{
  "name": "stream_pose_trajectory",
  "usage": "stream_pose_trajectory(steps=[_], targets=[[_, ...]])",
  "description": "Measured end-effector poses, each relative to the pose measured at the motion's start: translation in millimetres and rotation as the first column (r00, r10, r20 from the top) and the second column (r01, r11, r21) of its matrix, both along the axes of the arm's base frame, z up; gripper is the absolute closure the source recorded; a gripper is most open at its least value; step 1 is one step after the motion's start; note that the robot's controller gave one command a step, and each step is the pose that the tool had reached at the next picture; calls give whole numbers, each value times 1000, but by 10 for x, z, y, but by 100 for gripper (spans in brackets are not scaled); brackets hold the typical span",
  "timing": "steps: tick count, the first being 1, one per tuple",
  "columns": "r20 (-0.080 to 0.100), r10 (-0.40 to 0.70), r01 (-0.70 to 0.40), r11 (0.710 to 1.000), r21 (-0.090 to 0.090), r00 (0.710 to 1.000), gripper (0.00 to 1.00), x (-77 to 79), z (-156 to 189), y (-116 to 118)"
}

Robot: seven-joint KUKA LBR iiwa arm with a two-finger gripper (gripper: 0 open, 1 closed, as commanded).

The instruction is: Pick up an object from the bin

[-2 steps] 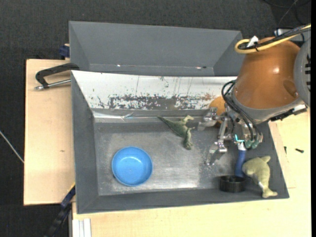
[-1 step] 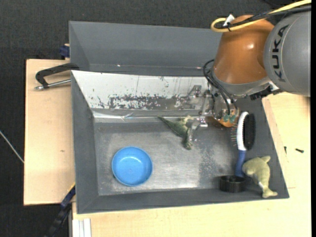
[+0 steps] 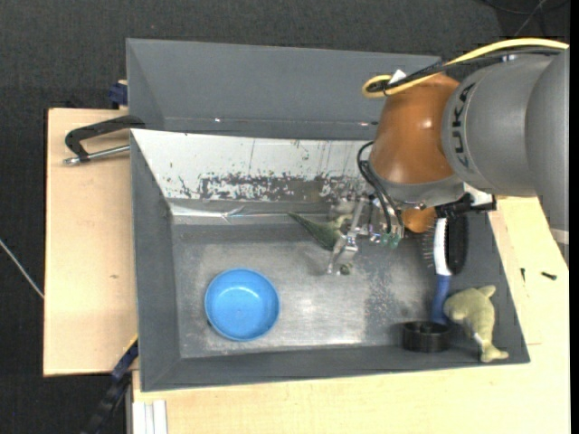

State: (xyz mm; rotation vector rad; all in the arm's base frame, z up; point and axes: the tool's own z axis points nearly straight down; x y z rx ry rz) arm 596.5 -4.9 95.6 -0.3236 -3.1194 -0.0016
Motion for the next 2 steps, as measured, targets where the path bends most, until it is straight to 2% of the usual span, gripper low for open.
stream_pose_trajectory(steps=[1, 2], targets=[[8, 1, -1, 1000, 1, 1000, 100, 21, 46, 9], [20, -32, 32, 999, 1, 999, 100, -123, 1269, 169]])
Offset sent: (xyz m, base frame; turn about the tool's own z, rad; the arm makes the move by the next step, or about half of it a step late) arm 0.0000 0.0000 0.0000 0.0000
